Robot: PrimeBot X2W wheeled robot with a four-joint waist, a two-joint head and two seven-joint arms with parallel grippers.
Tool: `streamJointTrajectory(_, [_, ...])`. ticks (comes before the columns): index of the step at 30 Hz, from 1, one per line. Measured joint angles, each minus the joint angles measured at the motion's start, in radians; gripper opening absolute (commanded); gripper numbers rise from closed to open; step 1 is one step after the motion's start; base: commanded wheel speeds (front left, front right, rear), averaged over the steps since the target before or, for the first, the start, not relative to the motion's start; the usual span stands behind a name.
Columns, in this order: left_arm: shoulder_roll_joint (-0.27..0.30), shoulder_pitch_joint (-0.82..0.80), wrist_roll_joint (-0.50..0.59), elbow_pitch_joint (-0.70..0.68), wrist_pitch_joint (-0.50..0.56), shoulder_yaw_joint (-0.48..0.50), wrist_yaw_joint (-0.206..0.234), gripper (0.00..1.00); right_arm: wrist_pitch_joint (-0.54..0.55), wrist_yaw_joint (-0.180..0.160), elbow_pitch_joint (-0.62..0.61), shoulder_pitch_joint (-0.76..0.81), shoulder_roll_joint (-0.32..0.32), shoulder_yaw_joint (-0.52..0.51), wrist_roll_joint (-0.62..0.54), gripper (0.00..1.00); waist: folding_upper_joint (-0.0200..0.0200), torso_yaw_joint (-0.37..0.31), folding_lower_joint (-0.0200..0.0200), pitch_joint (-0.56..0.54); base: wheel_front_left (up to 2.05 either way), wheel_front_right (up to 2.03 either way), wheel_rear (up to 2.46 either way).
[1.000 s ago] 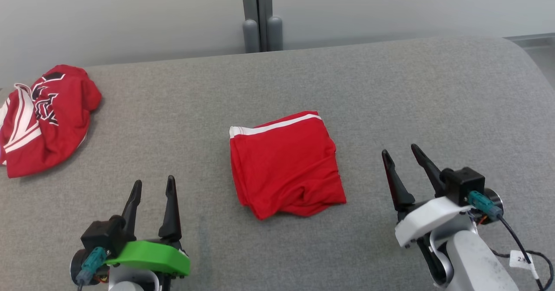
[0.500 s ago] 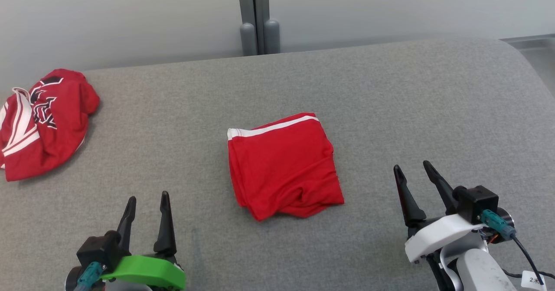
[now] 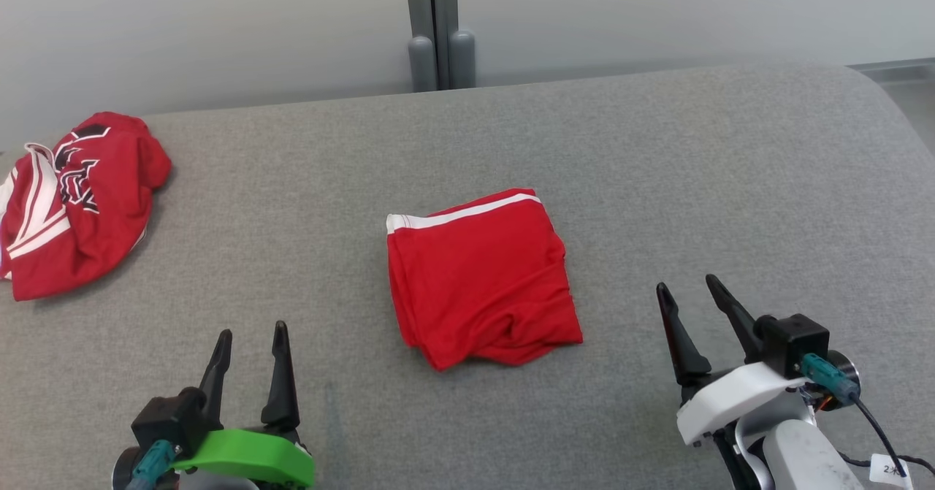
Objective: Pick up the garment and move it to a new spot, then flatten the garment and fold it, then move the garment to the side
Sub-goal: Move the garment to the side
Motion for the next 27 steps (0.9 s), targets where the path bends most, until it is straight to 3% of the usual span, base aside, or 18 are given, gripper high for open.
streamJointTrajectory(8, [0.0,-0.016,-0.009,-0.008,0.0,-0.013,0.005,1.0,0.033,0.0,0.09,-0.143,0.0,0.037,-0.057,1.0,0.0,0.012,0.0,0.025,0.0,0.0,0.0])
streamJointTrajectory(17, [0.0,-0.049,-0.036,-0.019,0.0,-0.039,0.012,1.0,0.29,0.0,0.181,-0.376,-0.008,0.094,-0.044,1.0,0.0,0.055,0.0,0.068,0.0,0.0,0.0])
streamJointTrajectory(27, [0.0,-0.075,-0.055,-0.024,0.0,-0.061,0.022,1.0,0.523,0.0,0.306,-0.452,-0.063,0.175,0.077,1.0,0.0,0.136,0.0,0.116,0.0,0.0,0.0])
